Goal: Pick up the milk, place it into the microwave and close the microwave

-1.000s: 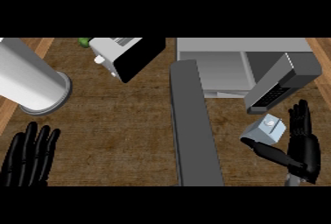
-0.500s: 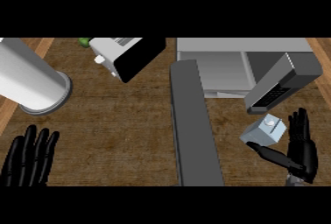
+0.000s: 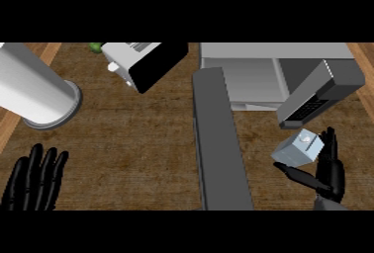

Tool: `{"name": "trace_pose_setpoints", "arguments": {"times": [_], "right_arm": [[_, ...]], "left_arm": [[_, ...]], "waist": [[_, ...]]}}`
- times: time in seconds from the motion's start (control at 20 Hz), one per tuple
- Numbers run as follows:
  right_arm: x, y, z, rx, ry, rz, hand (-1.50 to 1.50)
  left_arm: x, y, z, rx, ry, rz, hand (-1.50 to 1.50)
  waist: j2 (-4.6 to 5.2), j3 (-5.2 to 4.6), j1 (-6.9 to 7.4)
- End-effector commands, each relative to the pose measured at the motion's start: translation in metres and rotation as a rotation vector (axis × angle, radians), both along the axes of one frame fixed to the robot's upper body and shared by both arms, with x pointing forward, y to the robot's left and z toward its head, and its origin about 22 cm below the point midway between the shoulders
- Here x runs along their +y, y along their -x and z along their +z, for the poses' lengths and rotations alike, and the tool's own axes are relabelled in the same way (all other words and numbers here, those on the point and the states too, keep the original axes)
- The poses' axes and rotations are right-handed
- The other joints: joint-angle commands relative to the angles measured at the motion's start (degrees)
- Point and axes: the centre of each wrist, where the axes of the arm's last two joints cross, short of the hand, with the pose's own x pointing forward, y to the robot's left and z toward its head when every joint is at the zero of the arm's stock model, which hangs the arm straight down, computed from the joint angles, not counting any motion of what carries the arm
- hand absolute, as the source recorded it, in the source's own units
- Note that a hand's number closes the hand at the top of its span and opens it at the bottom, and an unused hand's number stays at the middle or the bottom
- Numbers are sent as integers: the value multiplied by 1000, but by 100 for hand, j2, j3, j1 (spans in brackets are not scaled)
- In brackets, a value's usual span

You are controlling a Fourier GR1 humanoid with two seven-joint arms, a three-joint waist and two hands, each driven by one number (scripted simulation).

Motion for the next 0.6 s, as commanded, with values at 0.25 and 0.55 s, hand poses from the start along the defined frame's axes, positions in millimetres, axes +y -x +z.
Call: {"name": "trace_pose_setpoints", "arguments": {"times": [0.25,0.55], "right_arm": [[-4,7,-24,5,208,147,150],[1,-12,-16,-134,-4,266,150]], "left_arm": [[5,-3,-7,6,12,-6,-150],[0,7,-5,10,5,6,-150]], "waist": [[12,0,25],[-17,-5,-11]]}}
